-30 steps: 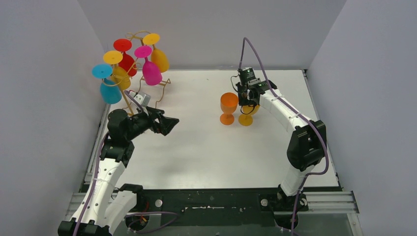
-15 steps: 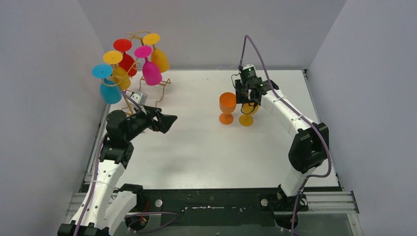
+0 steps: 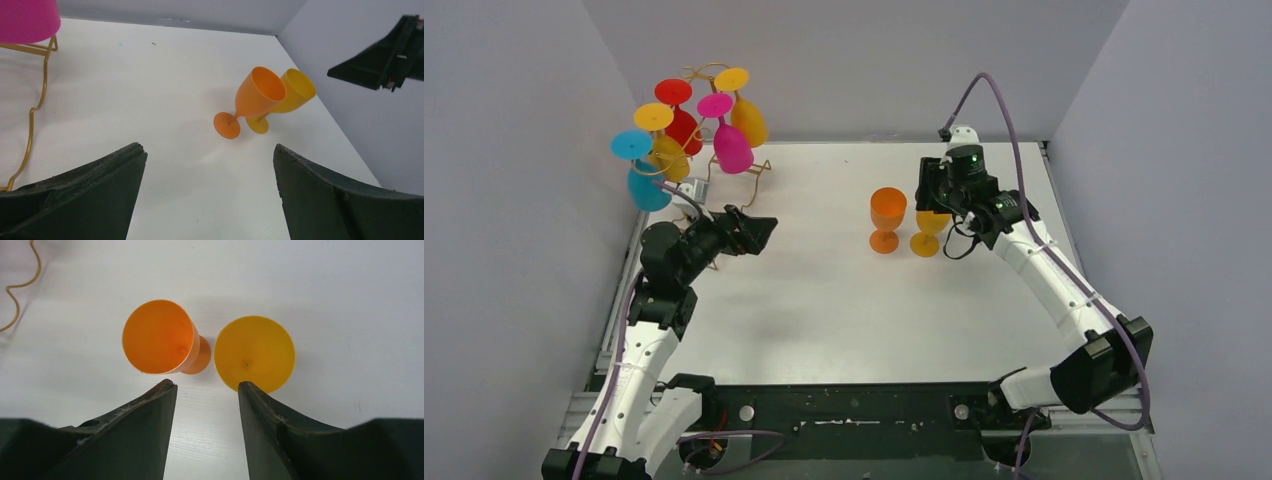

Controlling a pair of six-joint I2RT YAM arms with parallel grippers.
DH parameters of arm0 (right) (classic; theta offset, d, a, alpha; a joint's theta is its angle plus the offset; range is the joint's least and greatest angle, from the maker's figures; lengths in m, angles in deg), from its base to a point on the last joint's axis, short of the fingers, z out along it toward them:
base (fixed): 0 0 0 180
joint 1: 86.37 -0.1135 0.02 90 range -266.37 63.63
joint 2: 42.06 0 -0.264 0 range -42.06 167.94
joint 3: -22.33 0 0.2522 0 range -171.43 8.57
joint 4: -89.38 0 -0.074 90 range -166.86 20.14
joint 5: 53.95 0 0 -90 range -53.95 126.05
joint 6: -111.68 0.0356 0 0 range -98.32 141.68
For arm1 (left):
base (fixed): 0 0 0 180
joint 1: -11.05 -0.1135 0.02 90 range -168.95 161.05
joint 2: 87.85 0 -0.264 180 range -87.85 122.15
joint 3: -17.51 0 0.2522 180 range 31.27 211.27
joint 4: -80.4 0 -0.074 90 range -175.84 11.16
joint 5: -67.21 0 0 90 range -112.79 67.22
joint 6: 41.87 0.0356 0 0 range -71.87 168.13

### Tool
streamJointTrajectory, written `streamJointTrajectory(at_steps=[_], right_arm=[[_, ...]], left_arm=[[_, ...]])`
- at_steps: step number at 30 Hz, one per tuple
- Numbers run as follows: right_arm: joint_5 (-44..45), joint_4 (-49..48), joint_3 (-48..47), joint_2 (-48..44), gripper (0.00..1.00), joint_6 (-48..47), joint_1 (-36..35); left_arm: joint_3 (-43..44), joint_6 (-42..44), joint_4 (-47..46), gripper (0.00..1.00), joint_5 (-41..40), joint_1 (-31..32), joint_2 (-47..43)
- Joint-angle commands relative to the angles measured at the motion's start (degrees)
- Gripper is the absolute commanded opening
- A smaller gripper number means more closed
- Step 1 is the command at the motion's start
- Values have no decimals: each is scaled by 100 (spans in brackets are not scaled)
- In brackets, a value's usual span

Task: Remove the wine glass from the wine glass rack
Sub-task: Move the wine rack to the center of the board.

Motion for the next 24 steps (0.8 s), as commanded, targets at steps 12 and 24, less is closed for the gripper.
streamJointTrajectory(at_steps=[12,24], right_arm=[[-644,-1033,881,-1207,55,1123,-6],[-219,-824,864,-1377,56,1156,-27]], left_arm=[[393,-3232,-2131,93,-3271,743,690],[1801,-4438,-1571,78,-6522,2188,1676]])
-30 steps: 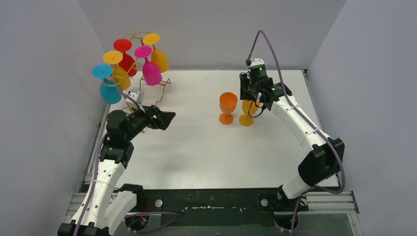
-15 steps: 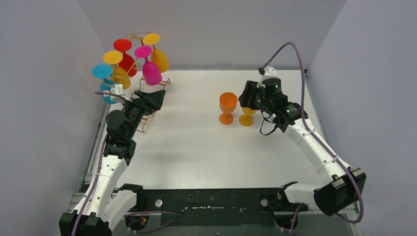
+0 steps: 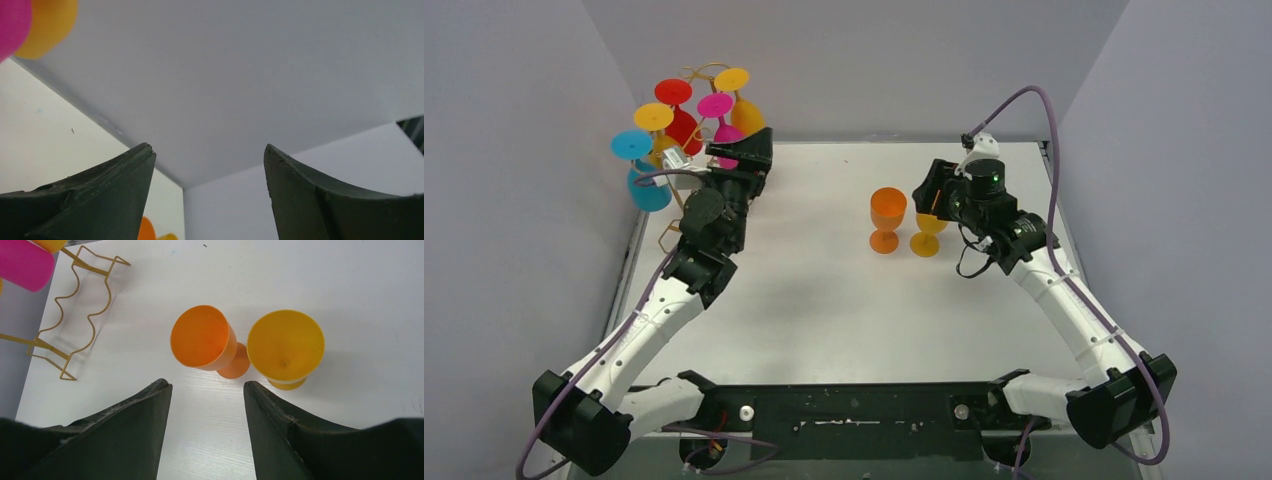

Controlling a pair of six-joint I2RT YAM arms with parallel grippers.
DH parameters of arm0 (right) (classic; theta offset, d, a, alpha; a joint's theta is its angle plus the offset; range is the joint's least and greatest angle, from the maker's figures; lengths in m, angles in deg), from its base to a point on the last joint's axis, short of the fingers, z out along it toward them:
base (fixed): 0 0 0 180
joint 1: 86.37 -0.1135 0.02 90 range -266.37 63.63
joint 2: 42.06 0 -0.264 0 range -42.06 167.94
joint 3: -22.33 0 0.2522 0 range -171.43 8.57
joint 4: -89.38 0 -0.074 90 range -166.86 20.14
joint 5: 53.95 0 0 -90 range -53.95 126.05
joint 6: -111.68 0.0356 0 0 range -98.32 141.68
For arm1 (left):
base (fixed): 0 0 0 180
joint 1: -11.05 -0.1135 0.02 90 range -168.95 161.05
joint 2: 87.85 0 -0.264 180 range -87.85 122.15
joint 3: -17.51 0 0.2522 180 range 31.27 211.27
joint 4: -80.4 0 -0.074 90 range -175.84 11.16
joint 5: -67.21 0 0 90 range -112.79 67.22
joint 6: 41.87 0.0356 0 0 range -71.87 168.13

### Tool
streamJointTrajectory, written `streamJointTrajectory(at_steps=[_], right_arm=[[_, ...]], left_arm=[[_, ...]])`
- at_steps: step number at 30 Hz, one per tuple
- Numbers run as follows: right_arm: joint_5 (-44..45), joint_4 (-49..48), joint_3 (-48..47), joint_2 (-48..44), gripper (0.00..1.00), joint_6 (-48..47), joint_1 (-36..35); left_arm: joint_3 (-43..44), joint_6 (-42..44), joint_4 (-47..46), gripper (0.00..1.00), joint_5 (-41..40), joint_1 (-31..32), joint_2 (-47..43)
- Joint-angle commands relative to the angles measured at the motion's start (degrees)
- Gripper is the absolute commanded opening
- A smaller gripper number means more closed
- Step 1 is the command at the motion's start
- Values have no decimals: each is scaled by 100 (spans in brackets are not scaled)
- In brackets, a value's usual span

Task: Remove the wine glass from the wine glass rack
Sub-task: Move the wine rack to the center of the board.

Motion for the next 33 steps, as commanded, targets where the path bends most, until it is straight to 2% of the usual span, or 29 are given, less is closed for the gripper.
streamJointTrajectory(at_steps=[1,5,7,9,11,13,17,21,25,28,33], right_arm=[[267,-98,-64,-212,56,113,-25],[281,-85,-10,-283,57,167,-25],[299,-101,42,-331,57,190,-27],[266,-108,72,-368,57,192,-27],[-97,-234,74,-377,57,24,-17],[-435,-319,-14,-351,59,-123,-12],[-1147,-566,-272,-161,63,-203,22],[-1690,-757,-670,303,62,-67,15],[-2064,-981,-897,684,61,107,-53],[-2128,-1065,-876,830,61,244,-170],[-1934,-848,-822,837,62,190,-304]], left_arm=[[409,-960,192,78,-1774,76,194],[944,-1440,764,78,-2430,133,542],[1142,-1279,595,78,-2512,133,681],[1223,-555,105,77,-2300,126,785],[1285,719,-376,76,-1780,116,869],[1380,1719,-304,77,-1124,115,865],[897,3066,-68,78,332,115,523],[-64,3587,625,80,1221,116,-229],[-944,3950,1258,84,1113,109,-983],[-1450,4237,1344,91,970,91,-1209],[-1598,4454,1339,96,683,74,-477]])
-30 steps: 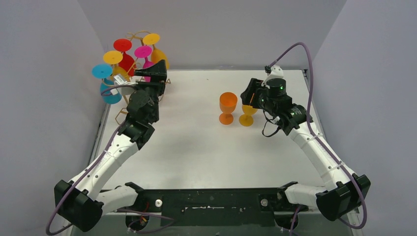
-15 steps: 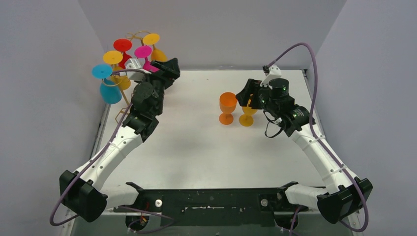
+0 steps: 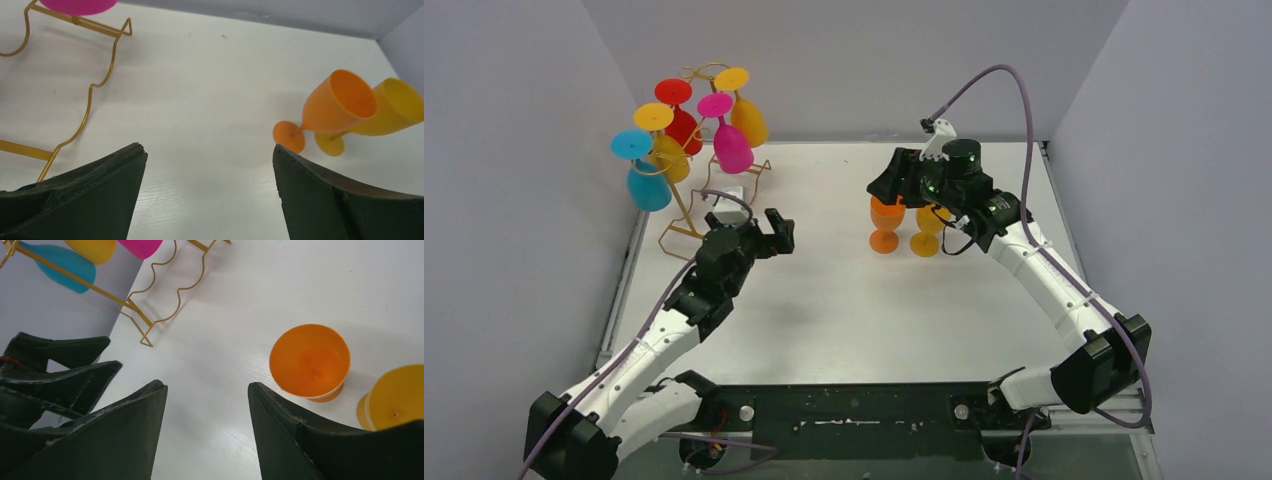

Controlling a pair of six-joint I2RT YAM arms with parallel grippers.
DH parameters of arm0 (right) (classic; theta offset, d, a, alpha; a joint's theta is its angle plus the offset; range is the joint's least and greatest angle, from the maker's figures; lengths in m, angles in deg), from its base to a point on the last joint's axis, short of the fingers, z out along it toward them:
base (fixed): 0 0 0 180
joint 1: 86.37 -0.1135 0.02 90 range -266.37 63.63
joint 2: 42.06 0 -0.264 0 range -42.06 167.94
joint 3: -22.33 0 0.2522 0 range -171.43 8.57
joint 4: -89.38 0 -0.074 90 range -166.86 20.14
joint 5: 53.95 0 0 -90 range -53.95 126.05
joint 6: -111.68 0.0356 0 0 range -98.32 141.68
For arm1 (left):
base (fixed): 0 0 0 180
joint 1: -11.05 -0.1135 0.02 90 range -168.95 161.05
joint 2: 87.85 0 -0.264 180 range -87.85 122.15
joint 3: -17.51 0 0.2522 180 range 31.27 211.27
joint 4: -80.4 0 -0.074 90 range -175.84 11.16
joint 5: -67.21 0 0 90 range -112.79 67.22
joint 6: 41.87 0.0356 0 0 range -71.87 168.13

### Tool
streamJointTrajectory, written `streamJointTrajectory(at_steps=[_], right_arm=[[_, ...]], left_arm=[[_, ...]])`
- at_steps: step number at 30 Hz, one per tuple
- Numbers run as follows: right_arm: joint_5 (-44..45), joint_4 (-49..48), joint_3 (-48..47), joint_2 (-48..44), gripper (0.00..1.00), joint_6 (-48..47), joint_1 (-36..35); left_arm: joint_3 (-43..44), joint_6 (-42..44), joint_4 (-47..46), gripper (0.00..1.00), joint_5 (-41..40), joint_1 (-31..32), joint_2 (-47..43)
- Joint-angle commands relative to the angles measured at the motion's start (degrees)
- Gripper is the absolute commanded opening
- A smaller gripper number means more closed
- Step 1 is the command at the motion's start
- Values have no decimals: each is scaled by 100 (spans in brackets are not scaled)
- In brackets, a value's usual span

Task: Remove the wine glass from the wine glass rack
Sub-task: Move the wine rack to the center of the board.

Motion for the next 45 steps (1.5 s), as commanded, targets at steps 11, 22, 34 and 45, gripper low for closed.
streamJointTrajectory(at_steps=[11,22,34,45], right_arm=[[466,289,134,-647,65,-217,-27],[596,426,219,-716,66,-354,19],[649,519,161,-651,66,-416,32],[668,639,191,-684,67,-432,33]], left_arm=[[701,1389,-1102,97,-573,-680,3100],[969,2655,-2032,97,183,-1350,3947],[1443,2922,-2038,97,644,-1711,4771],[1762,2906,-2207,97,719,-1892,5353]])
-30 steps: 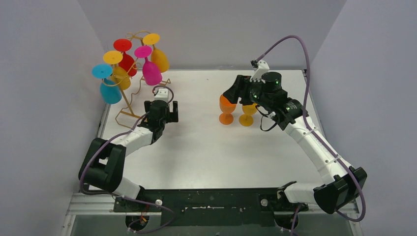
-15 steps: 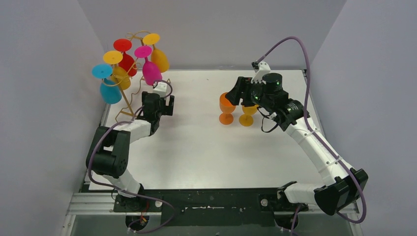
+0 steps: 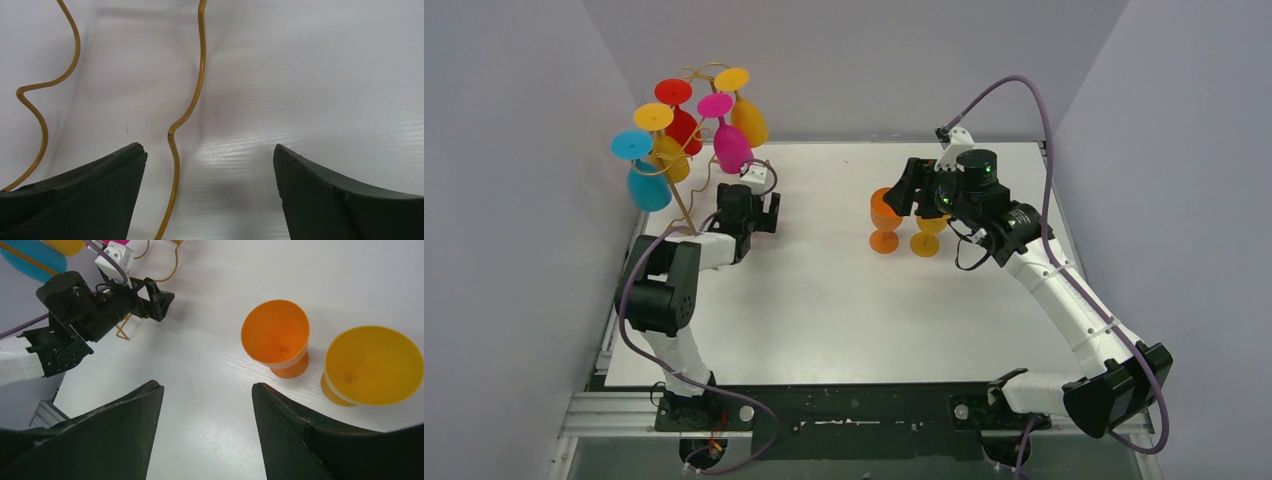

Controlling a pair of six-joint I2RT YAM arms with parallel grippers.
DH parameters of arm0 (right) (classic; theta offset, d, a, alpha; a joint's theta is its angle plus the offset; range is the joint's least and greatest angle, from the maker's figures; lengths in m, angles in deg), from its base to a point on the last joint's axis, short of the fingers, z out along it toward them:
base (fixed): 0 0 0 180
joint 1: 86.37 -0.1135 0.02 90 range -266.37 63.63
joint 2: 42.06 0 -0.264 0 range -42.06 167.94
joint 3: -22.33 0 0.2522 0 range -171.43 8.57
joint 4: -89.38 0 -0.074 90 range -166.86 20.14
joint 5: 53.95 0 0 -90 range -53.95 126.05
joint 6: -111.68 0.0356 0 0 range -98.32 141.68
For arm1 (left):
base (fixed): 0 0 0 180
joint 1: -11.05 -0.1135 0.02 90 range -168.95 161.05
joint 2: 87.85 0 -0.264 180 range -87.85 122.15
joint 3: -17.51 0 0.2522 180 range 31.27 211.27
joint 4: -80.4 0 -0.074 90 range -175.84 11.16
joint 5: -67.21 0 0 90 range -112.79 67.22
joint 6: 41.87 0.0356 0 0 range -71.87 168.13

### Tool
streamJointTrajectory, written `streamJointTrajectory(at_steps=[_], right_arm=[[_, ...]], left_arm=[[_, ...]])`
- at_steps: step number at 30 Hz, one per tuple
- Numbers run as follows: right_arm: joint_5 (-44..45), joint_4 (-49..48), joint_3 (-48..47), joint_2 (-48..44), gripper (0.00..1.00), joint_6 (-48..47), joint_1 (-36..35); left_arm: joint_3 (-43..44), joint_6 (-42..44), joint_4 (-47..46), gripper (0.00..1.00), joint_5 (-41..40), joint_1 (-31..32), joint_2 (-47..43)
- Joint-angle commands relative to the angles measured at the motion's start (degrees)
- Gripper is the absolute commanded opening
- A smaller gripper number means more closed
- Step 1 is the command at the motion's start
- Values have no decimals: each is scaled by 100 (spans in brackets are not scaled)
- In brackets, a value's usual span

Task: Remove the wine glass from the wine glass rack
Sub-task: Move the wine rack to the center of the board.

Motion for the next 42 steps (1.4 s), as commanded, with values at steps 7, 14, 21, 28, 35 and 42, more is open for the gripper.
streamJointTrajectory(at_steps=[7,14,21,28,35,42], right_arm=[[191,1,-6,-52,67,-145,57],[111,15,-54,24,67,-85,57],[94,65,-56,19,68,-77,57],[94,85,-34,3,68,-42,59],[73,114,-37,-12,68,-5,58],[96,119,-21,-46,68,4,57]], left_arm=[[339,37,-589,97,170,-102,464],[471,37,-573,97,613,-151,707],[628,198,-568,96,1123,-163,849],[736,364,-486,89,1771,-153,867],[699,544,-218,83,2118,-151,783],[542,946,-8,76,2509,-90,644]])
